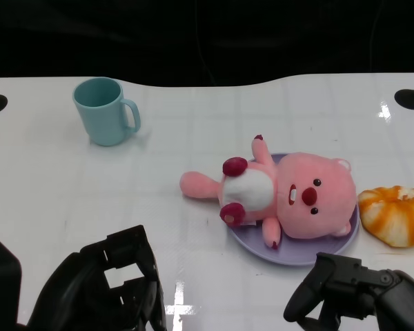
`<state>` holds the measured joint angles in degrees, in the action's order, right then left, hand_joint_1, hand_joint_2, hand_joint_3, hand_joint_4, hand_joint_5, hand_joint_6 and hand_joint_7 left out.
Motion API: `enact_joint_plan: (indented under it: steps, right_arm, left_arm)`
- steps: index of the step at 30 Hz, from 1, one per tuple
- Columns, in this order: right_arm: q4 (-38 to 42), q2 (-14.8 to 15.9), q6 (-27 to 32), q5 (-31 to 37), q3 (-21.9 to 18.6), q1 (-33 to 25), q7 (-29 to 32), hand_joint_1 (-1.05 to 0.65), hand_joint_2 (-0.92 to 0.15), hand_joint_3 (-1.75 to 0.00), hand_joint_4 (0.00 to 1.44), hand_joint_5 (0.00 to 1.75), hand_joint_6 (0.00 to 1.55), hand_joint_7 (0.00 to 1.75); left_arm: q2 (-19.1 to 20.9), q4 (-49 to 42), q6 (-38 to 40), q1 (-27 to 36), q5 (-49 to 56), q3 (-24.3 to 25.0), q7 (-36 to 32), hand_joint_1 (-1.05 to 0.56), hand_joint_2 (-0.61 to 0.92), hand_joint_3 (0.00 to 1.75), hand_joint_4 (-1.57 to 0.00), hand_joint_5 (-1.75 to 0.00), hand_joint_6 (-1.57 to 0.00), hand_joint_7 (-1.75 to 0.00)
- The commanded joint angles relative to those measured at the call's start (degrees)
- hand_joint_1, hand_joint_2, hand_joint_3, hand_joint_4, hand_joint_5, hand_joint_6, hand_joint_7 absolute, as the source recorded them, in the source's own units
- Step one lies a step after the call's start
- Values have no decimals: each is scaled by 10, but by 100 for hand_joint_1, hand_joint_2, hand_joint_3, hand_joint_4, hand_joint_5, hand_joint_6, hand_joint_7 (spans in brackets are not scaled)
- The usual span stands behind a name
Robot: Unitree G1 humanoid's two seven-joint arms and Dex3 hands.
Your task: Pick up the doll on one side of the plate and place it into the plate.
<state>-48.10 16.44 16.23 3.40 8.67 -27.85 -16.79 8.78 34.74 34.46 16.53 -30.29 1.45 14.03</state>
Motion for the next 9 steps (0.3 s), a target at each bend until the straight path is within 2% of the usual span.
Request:
enact_joint_plan:
  steps: [1, 9]
  right_arm:
    - [2, 6, -7, 0, -5, -3, 1, -25, -92, -36, 66, 160, 60, 132]
    - [-1, 7, 0, 0, -5, 0, 0, -24, -92, -36, 65, 160, 59, 132]
  left_arm:
    - [9, 0, 4, 4, -2, -5, 3, -13, 31, 155, -96, -175, -78, -173]
    - [9, 10, 20, 1, -2, -4, -9, -10, 31, 159, -97, -175, -78, -173]
